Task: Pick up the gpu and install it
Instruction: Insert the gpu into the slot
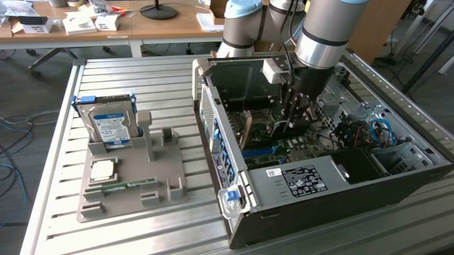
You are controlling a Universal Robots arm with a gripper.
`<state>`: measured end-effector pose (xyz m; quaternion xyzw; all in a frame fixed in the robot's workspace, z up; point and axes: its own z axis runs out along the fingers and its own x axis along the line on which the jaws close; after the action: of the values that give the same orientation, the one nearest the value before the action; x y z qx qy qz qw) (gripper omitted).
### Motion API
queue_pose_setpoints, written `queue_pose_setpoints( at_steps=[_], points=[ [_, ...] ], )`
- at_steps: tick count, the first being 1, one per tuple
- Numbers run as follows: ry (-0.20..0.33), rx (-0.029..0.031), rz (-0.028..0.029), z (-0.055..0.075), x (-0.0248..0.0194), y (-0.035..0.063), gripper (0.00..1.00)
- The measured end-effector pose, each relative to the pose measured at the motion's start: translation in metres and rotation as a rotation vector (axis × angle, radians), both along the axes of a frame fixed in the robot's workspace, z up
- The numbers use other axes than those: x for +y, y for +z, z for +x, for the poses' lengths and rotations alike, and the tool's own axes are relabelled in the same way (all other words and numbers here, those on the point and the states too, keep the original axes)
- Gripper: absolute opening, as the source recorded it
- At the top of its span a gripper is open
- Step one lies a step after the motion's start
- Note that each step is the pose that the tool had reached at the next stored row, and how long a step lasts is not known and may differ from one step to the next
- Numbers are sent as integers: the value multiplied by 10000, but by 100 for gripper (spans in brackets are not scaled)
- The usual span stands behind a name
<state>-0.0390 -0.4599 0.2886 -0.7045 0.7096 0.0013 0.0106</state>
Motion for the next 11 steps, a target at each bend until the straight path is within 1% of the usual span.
queue_pose_setpoints(
  at_steps=[4, 9, 11],
  points=[
    [2, -3, 0, -47, 0, -29, 26],
    [14, -4, 0, -75, 0, -87, 26],
    [15, -2, -2, -97, -1, -94, 26]
  ],
)
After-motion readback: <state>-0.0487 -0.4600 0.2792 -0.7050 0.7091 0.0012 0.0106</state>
